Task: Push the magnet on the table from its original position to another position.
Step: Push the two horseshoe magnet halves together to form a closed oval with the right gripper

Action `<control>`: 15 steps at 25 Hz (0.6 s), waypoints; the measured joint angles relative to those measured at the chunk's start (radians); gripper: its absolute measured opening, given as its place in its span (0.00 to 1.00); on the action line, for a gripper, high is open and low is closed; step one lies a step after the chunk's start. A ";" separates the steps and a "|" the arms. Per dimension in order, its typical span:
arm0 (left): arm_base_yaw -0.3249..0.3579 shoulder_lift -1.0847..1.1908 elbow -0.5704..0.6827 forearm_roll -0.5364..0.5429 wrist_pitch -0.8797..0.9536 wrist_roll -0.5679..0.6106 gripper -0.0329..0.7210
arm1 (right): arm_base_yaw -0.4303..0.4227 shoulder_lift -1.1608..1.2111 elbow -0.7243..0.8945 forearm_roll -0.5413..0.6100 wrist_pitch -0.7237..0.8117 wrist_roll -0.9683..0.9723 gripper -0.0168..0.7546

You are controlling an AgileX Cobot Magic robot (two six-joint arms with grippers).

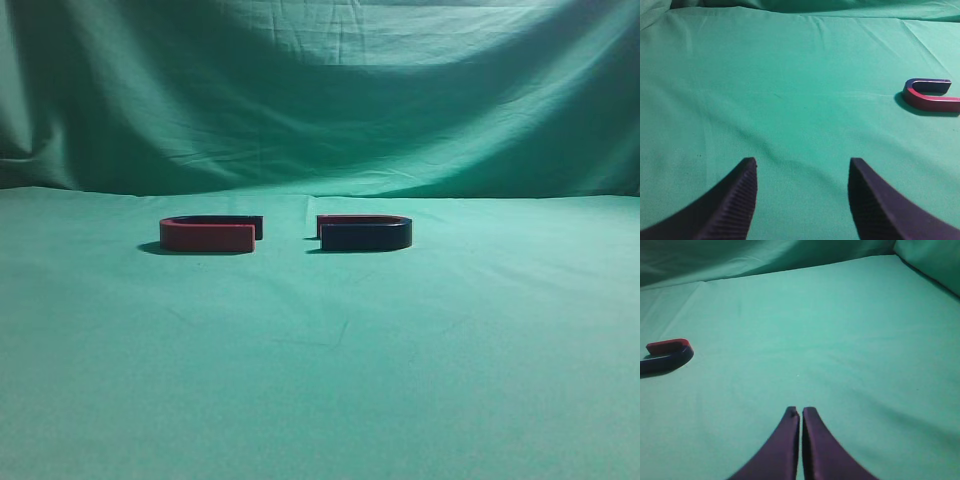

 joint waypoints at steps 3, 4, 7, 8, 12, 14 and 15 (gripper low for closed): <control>0.000 0.000 0.000 0.000 0.000 0.000 0.54 | 0.000 0.000 0.000 0.000 0.000 0.000 0.02; 0.000 0.000 0.000 0.000 0.000 0.000 0.54 | 0.000 0.000 0.000 0.000 0.000 0.000 0.02; 0.000 0.000 0.000 0.000 0.000 0.000 0.54 | 0.000 0.000 0.000 0.000 0.000 0.000 0.02; 0.000 0.000 0.000 0.000 0.000 0.000 0.54 | 0.000 0.000 0.000 0.000 0.000 0.000 0.02; 0.000 0.000 0.000 0.000 0.000 0.000 0.54 | 0.000 0.000 0.000 0.000 0.000 0.000 0.02; 0.000 0.000 0.000 0.000 0.000 0.000 0.54 | 0.000 0.000 0.000 0.000 0.000 0.000 0.02; 0.000 0.000 0.000 0.000 0.000 0.000 0.54 | 0.000 0.000 0.000 0.000 0.000 0.000 0.02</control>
